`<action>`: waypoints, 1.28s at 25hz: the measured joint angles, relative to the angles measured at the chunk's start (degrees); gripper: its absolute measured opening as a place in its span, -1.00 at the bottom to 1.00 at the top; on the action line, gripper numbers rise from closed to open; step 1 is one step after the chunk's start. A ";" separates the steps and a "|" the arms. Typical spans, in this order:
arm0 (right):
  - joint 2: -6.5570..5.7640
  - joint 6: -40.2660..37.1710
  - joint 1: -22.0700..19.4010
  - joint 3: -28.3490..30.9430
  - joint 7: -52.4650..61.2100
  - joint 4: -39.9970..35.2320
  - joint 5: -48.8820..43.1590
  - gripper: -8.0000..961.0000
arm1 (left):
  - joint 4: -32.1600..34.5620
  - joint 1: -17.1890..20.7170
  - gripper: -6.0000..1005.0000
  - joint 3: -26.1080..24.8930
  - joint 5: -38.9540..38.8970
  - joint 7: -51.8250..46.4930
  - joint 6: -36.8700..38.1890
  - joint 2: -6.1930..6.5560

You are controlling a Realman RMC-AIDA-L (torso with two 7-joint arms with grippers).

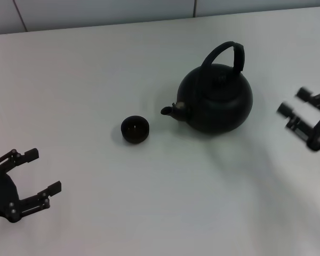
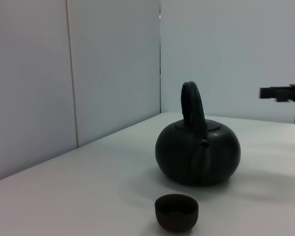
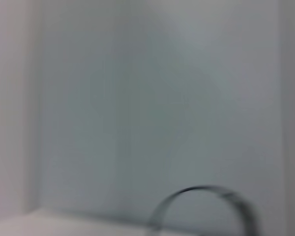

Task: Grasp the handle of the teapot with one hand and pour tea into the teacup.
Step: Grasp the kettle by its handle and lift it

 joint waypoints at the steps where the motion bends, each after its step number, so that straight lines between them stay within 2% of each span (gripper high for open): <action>1: 0.01 1.42 0.04 3.44 -0.31 2.04 0.01 0.24 | -0.03 0.00 0.69 -0.03 -0.05 -0.03 0.05 -0.11; 3: 0.02 4.04 0.12 8.50 -1.92 5.58 0.02 0.24 | -0.03 0.00 0.69 -0.03 -0.05 -0.03 0.05 -0.11; 4: 0.03 4.91 0.17 10.05 -3.26 6.96 0.02 0.24 | -0.04 -0.10 0.69 -0.05 -0.05 -0.03 0.09 -0.55; 6: 0.03 5.47 0.31 10.90 -5.76 8.47 0.01 0.24 | -0.04 -0.10 0.69 -0.05 -0.05 -0.03 0.09 -0.55; 13: -0.25 8.30 2.71 10.32 -6.35 8.34 -0.40 0.23 | -0.03 -0.32 0.69 -0.70 -0.22 -0.04 0.26 -0.82; 14: -0.27 9.07 3.38 10.30 -6.31 8.03 -0.42 0.23 | -0.02 -0.21 0.69 -1.32 -0.24 0.26 0.28 -1.33; 19: -0.55 14.02 8.55 10.09 -3.90 5.60 -1.70 0.25 | -0.02 -0.10 0.69 -1.49 -0.49 0.66 0.28 -1.98; 24: -0.68 17.29 13.72 9.93 -0.81 2.88 -5.92 0.26 | -0.03 -0.09 0.69 -1.49 -1.15 0.73 0.23 -2.12; 32: -0.69 21.78 17.50 7.40 -0.24 2.76 -6.74 0.24 | -0.03 0.07 0.69 -1.49 -2.47 0.76 0.28 -2.17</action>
